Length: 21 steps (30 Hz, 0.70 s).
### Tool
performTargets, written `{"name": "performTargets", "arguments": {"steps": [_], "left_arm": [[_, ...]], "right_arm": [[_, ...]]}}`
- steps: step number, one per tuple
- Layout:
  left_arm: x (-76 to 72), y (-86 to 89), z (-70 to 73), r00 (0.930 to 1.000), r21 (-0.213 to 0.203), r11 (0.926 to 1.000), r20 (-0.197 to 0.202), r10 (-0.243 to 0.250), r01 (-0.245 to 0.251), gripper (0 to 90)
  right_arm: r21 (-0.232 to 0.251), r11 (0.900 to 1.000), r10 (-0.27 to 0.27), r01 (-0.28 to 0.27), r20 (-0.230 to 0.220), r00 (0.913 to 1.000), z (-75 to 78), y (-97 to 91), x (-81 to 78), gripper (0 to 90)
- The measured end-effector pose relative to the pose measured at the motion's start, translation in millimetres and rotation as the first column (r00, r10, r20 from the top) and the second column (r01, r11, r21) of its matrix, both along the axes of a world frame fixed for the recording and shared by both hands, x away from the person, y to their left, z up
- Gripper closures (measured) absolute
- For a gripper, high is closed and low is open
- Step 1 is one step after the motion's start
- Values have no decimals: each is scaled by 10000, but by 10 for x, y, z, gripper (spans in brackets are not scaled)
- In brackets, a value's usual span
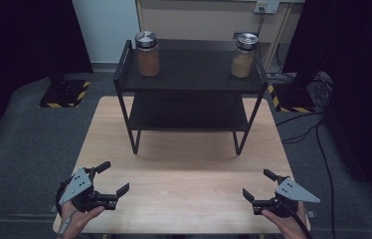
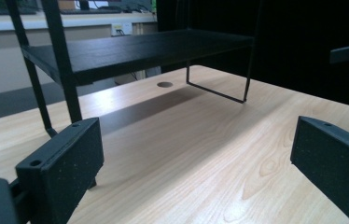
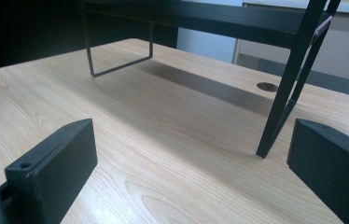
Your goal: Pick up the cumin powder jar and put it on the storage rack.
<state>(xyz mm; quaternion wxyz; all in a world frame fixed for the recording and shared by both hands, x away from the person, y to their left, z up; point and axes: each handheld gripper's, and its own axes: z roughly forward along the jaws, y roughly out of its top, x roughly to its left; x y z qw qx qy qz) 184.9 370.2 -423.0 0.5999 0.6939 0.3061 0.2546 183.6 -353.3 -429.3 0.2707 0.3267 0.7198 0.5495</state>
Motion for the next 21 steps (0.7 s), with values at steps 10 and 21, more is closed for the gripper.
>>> {"name": "performTargets", "arguments": {"steps": [10,21], "left_arm": [[-41,19,-9,9993,-161,9993,208,326,-323,16],[-60,116,-26,9939,-417,9933,174,1086,-1078,15]], "right_arm": [[-116,9999,-33,30,-222,9997,-13,1,-18,20],[432,9958,-809,803,125,9966,-45,-124,-86,20]]}}
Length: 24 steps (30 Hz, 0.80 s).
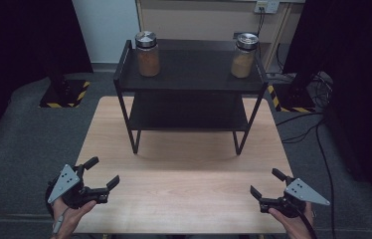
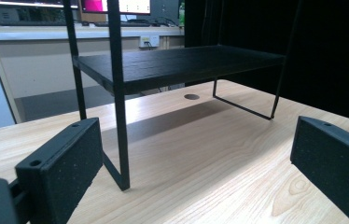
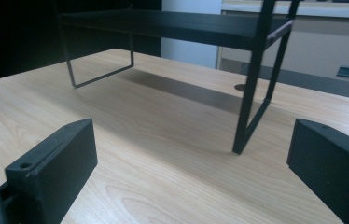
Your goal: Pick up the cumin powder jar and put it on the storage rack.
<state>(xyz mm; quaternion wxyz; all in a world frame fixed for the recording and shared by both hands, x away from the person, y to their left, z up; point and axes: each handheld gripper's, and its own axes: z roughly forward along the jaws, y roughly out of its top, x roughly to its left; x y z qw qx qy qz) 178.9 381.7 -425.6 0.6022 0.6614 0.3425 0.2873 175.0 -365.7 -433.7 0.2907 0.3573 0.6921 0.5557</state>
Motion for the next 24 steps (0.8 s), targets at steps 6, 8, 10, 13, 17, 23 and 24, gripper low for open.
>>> {"name": "performTargets", "arguments": {"steps": [6,8,10,13,17,23,24], "left_arm": [[18,11,-6,10000,-18,10000,-25,20,-20,14],[22,11,-10,10000,-28,10000,-33,28,-28,14],[28,12,-12,10000,-36,10000,-44,10,-10,14],[29,8,-11,10000,-34,10000,-45,-10,10,14],[27,4,-13,10000,-2,10000,-10,-33,33,15],[25,-5,-7,10000,71,9999,-3,-74,74,15],[25,-5,-7,10000,79,9999,3,-78,78,15]], "right_arm": [[161,9997,-199,195,283,9994,-22,-44,-15,19],[335,9990,-294,280,407,9987,-44,-56,-23,21],[571,9978,-355,330,435,9984,-69,-69,-21,21],[636,9973,-392,363,456,9982,-78,-71,-17,21],[653,9975,-314,282,492,9983,-81,-67,-17,21],[615,9976,-348,318,485,9982,-78,-57,-23,20],[652,9973,-372,339,498,9981,-81,-57,-26,20]]}}
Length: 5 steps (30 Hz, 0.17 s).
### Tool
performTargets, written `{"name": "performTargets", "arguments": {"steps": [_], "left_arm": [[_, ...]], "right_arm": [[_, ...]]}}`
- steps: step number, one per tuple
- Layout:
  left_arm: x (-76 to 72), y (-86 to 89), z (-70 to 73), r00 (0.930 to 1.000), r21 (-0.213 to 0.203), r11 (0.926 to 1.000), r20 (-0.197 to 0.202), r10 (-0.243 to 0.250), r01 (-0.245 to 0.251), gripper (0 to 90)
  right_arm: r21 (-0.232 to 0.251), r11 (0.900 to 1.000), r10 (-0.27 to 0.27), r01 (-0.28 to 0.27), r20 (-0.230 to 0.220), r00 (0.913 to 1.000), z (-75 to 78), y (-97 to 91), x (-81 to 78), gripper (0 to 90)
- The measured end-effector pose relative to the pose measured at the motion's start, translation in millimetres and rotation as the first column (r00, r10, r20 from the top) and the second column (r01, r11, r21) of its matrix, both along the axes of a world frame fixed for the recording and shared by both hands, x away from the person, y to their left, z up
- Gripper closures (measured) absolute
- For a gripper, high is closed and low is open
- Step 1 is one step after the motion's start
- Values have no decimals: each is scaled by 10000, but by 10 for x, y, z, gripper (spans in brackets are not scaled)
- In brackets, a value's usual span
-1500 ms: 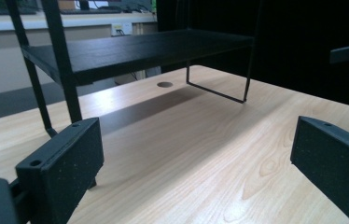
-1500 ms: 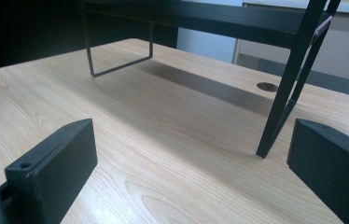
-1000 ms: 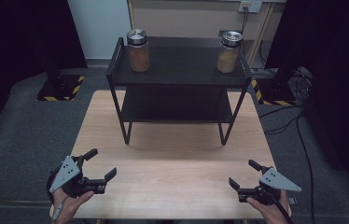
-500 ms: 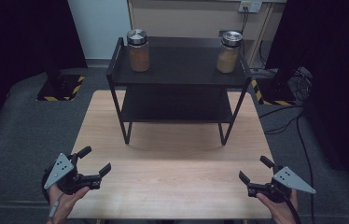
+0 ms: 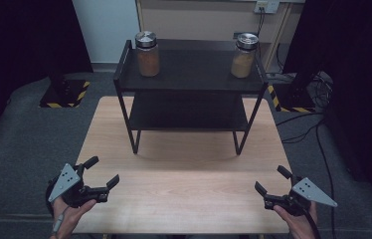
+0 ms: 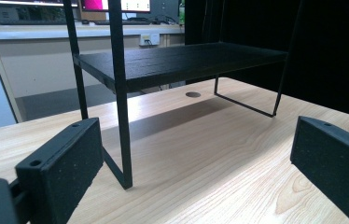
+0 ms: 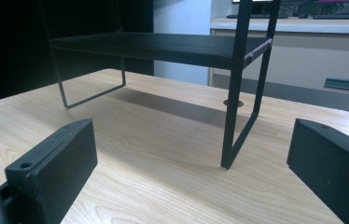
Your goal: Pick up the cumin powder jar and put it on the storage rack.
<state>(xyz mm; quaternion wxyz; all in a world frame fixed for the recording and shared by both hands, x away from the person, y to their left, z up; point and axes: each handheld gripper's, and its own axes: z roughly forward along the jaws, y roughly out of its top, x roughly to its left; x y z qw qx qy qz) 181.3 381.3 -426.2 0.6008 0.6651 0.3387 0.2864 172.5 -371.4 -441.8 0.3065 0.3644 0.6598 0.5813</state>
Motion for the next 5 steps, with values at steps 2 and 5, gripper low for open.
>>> {"name": "performTargets", "arguments": {"steps": [2,5], "left_arm": [[2,-1,0,10000,-2,10000,-12,-3,3,15],[2,-4,1,10000,14,10000,-11,-4,4,15]], "right_arm": [[40,10000,4,-4,32,10000,-1,-3,-2,20],[48,10000,1,-1,38,10000,-2,-2,-6,19]]}}
